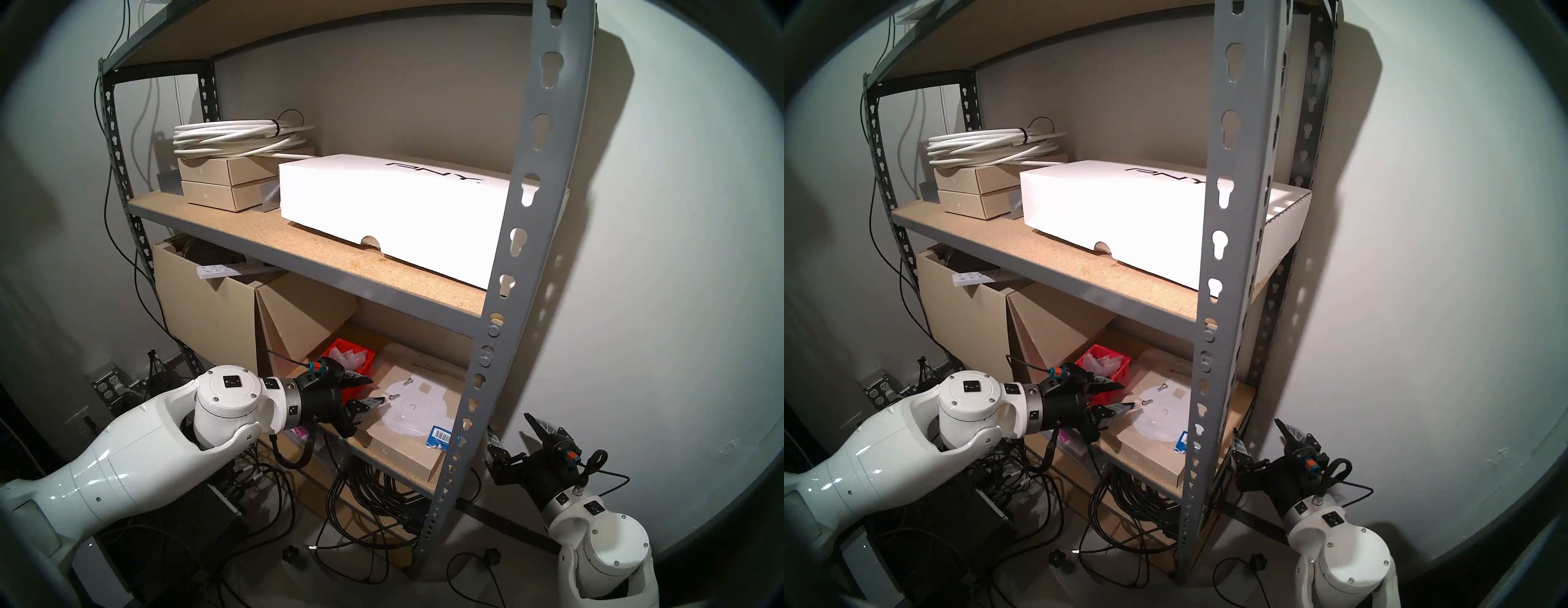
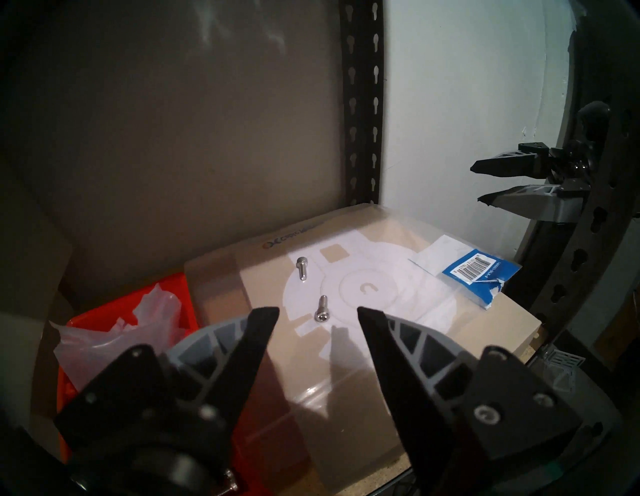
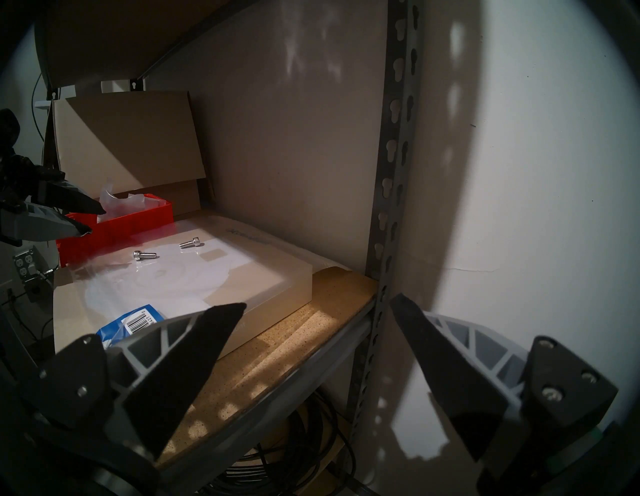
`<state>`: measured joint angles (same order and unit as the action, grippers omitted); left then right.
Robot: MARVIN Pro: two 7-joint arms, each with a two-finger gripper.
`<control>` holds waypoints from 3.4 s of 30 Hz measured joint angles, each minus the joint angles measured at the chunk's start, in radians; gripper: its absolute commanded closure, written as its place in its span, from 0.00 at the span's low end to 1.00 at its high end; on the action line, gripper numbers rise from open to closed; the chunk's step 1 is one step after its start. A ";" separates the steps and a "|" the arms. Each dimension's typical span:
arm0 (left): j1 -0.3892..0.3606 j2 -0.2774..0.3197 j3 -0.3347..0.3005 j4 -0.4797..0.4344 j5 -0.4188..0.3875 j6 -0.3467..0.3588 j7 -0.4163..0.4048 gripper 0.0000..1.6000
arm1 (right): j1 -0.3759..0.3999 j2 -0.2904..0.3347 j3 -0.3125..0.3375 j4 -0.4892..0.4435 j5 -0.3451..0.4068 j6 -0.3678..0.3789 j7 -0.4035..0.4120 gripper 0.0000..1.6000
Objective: Organize the rack shelf by putting things into a case
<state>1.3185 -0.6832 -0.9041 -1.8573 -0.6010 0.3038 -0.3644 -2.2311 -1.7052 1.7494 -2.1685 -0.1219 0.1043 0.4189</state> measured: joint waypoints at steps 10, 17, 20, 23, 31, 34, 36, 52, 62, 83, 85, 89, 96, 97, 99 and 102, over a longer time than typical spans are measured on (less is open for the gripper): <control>-0.032 -0.045 0.021 0.030 0.027 0.008 -0.013 0.37 | 0.000 -0.001 0.000 0.000 -0.001 0.000 0.001 0.00; -0.044 -0.067 0.027 0.040 0.043 0.007 -0.017 0.42 | 0.000 -0.001 0.001 0.000 -0.001 0.000 0.001 0.00; -0.049 -0.074 0.032 0.043 0.056 0.010 -0.013 0.43 | 0.000 -0.002 0.001 0.000 -0.001 0.000 0.001 0.00; -0.051 -0.079 0.036 0.044 0.065 0.016 -0.008 0.42 | 0.000 -0.002 0.001 0.000 -0.002 0.000 0.002 0.00; -0.053 -0.083 0.045 0.048 0.086 0.039 0.001 0.43 | 0.000 -0.003 0.001 0.000 -0.002 0.000 0.002 0.00; -0.055 -0.086 0.048 0.057 0.094 0.042 0.002 0.43 | 0.000 -0.003 0.001 0.000 -0.003 0.000 0.002 0.00; -0.055 -0.087 0.049 0.062 0.098 0.042 0.002 0.43 | 0.000 -0.003 0.001 0.000 -0.003 0.000 0.003 0.00; -0.064 -0.111 0.062 0.098 0.126 0.038 -0.025 0.47 | 0.001 -0.005 0.002 0.000 -0.004 0.000 0.004 0.00; -0.073 -0.129 0.067 0.114 0.147 0.039 -0.030 0.48 | 0.001 -0.005 0.002 0.000 -0.005 -0.001 0.005 0.00; -0.080 -0.158 0.074 0.147 0.170 0.034 -0.037 0.59 | 0.001 -0.007 0.003 0.000 -0.006 -0.001 0.007 0.00; -0.079 -0.158 0.074 0.146 0.169 0.033 -0.037 0.60 | 0.001 -0.007 0.003 0.000 -0.006 -0.001 0.007 0.00; -0.076 -0.156 0.071 0.144 0.163 0.032 -0.038 0.63 | 0.001 -0.008 0.004 0.000 -0.006 -0.001 0.007 0.00; -0.065 -0.135 0.053 0.122 0.147 0.031 -0.025 0.64 | 0.001 -0.008 0.004 0.000 -0.006 -0.001 0.008 0.00; -0.063 -0.131 0.050 0.117 0.144 0.031 -0.023 0.64 | 0.001 -0.009 0.004 0.000 -0.006 -0.001 0.008 0.00; -0.057 -0.123 0.043 0.106 0.138 0.030 -0.018 0.64 | 0.001 -0.009 0.004 0.000 -0.006 -0.001 0.008 0.00; -0.046 -0.110 0.029 0.086 0.126 0.028 -0.009 0.66 | 0.001 -0.009 0.004 0.000 -0.007 -0.001 0.008 0.00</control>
<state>1.2729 -0.7936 -0.8756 -1.7712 -0.4754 0.3321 -0.3737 -2.2298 -1.7143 1.7536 -2.1685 -0.1286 0.1036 0.4269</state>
